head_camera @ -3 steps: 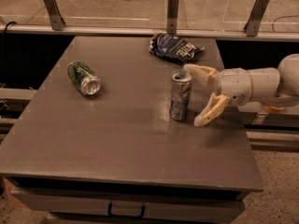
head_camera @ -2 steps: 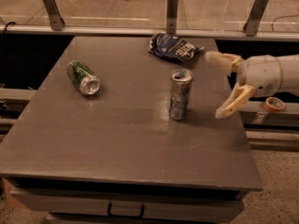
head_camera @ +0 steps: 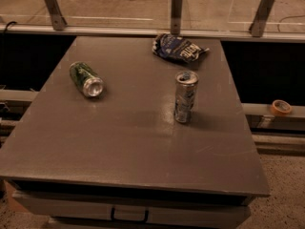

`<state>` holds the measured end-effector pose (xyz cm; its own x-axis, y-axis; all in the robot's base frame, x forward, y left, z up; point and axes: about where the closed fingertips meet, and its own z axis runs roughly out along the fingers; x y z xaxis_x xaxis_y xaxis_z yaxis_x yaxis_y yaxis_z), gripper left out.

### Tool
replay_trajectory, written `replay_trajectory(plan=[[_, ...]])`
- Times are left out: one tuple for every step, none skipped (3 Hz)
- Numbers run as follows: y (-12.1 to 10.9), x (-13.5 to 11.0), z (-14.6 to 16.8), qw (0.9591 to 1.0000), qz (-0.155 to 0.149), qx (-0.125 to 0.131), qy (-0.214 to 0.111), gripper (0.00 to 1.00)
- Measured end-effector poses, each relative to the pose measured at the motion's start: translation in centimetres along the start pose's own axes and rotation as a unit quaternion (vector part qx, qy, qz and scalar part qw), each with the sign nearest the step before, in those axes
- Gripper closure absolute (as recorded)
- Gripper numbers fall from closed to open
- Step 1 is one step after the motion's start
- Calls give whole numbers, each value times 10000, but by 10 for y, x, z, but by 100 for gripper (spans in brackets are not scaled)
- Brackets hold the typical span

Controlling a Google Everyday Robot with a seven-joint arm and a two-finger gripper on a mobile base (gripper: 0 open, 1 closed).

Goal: Place redbull can upright

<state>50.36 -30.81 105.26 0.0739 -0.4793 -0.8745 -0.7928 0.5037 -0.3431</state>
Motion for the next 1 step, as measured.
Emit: replay_trajectory(plan=[[4,1,8,9999,-4,-117,-53,0]])
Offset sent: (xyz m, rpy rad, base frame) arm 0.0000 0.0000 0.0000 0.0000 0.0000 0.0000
